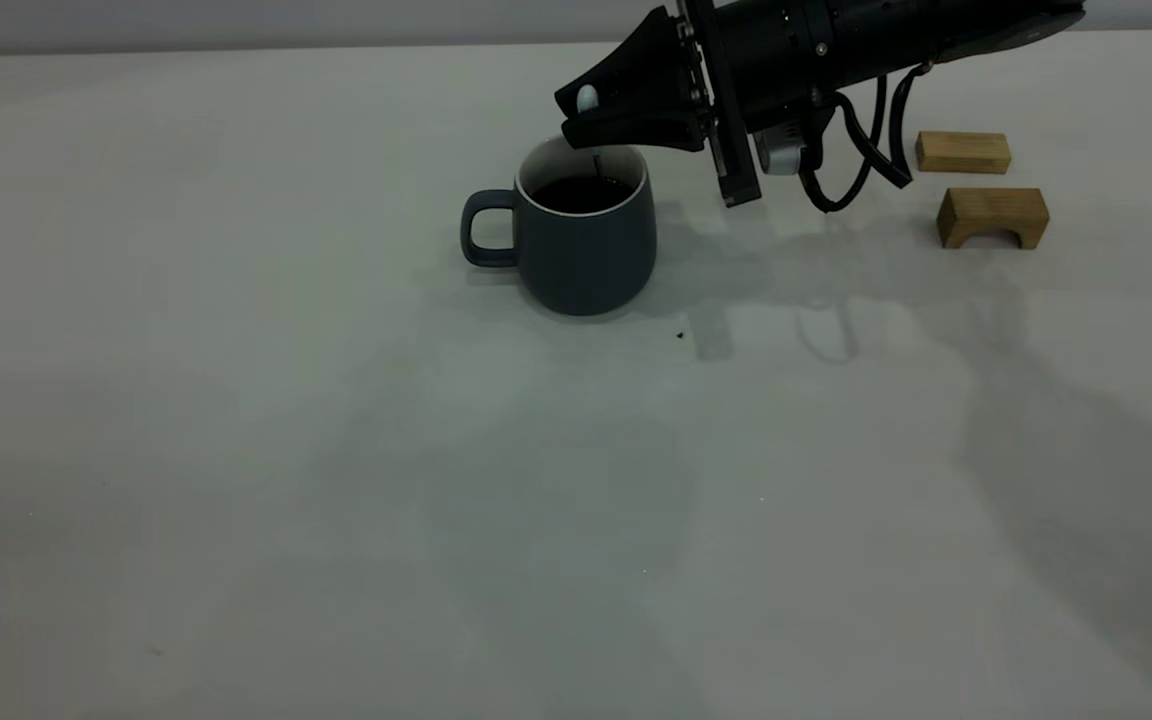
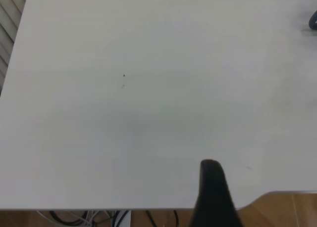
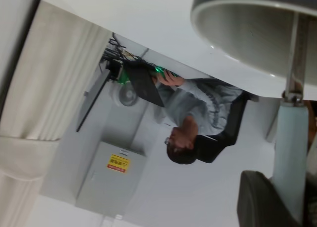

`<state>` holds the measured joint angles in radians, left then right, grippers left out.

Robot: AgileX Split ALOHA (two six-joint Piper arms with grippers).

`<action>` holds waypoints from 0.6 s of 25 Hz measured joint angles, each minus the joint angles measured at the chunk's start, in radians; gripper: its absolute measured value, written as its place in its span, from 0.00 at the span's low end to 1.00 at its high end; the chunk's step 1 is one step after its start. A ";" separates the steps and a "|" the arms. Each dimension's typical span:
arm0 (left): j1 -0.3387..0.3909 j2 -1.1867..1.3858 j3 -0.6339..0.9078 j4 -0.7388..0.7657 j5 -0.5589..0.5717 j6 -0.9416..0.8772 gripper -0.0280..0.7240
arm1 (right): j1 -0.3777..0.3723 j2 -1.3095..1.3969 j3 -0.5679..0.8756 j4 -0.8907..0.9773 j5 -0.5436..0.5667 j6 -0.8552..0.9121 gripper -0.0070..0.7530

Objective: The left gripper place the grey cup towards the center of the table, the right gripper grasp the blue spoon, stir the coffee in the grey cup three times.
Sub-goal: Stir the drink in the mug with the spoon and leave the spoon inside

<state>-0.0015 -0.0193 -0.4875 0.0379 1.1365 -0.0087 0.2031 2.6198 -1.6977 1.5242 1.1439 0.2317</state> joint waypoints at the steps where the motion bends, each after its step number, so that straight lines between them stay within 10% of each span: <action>1: 0.000 0.000 0.000 0.000 0.000 0.000 0.82 | 0.000 0.000 0.000 -0.012 0.001 0.000 0.19; 15: 0.000 0.000 0.000 0.000 0.000 0.000 0.82 | -0.001 0.000 0.000 -0.123 0.008 -0.003 0.26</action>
<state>-0.0015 -0.0193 -0.4875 0.0379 1.1365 -0.0087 0.2021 2.6198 -1.6977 1.4008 1.1519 0.2283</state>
